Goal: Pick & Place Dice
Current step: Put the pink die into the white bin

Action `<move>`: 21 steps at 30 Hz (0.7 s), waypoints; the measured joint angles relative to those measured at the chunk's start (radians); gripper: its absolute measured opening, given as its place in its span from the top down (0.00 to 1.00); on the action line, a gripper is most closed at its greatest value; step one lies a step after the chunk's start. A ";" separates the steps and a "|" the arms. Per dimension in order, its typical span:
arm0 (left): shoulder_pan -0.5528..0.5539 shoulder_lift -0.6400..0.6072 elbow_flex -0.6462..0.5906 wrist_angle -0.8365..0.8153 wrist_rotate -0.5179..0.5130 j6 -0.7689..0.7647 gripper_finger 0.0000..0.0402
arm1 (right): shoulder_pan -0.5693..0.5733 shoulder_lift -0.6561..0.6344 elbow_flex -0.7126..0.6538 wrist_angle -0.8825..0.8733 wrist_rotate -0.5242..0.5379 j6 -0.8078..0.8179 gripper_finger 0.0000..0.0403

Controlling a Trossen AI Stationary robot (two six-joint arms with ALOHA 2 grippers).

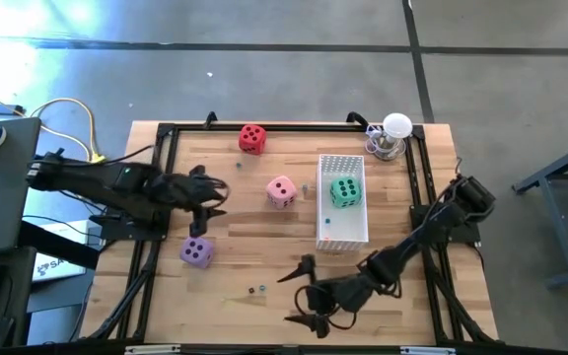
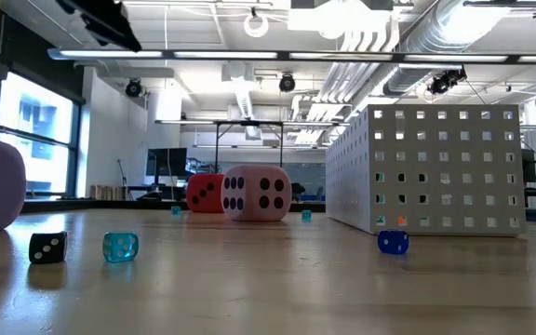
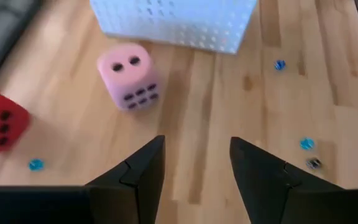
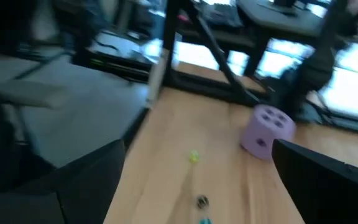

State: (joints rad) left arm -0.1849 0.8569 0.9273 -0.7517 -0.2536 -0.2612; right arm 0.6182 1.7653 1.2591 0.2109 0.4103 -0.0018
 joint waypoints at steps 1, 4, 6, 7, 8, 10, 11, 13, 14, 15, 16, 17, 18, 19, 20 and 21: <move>-0.017 -0.026 -0.038 0.040 -0.033 0.000 0.57 | -0.010 0.000 0.000 0.014 -0.036 -0.020 0.01; -0.050 -0.089 -0.141 0.153 -0.068 0.003 0.57 | -0.038 0.000 0.000 0.036 -0.119 -0.056 0.01; -0.057 -0.111 -0.183 0.202 -0.068 0.020 0.57 | -0.055 0.000 0.000 0.041 -0.145 -0.054 0.01; -0.058 -0.118 -0.197 0.213 -0.068 0.024 0.57 | -0.064 0.000 0.000 0.041 -0.151 -0.054 0.01; -0.060 -0.122 -0.206 0.217 -0.068 0.028 0.57 | -0.070 0.000 0.000 0.040 -0.151 -0.054 0.01; -0.063 -0.123 -0.222 0.224 -0.068 0.038 0.57 | -0.082 0.000 0.000 0.039 -0.158 -0.046 0.01; -0.063 -0.123 -0.229 0.227 -0.067 0.044 0.57 | -0.086 0.000 0.000 0.041 -0.168 -0.049 0.01; -0.063 -0.120 -0.244 0.242 -0.054 0.044 0.57 | -0.098 0.000 0.000 0.049 -0.210 -0.077 0.01; -0.063 -0.119 -0.249 0.246 -0.050 0.037 0.57 | -0.103 0.000 0.000 0.056 -0.234 -0.092 0.01; -0.064 -0.118 -0.255 0.247 -0.049 0.027 0.57 | -0.108 0.000 0.000 0.066 -0.255 -0.105 0.01; -0.067 -0.118 -0.261 0.247 -0.049 0.014 0.57 | -0.113 0.000 0.000 0.079 -0.273 -0.119 0.01; -0.071 -0.118 -0.269 0.253 -0.049 -0.001 0.57 | -0.117 0.000 0.000 0.089 -0.286 -0.133 0.01; -0.077 -0.119 -0.278 0.266 -0.049 -0.012 0.57 | -0.120 0.000 0.000 0.099 -0.290 -0.152 0.01; -0.086 -0.119 -0.289 0.282 -0.049 -0.022 0.57 | -0.123 0.000 0.000 0.112 -0.288 -0.179 0.01; -0.095 -0.119 -0.300 0.298 -0.049 -0.025 0.57 | -0.124 0.000 0.000 0.129 -0.282 -0.210 0.01; -0.105 -0.119 -0.312 0.320 -0.049 -0.025 0.57 | -0.124 0.000 0.000 0.146 -0.269 -0.247 0.01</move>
State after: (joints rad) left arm -0.2894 0.7383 0.6157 -0.4319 -0.3023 -0.2863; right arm 0.4946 1.7653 1.2591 0.3574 0.1415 -0.2488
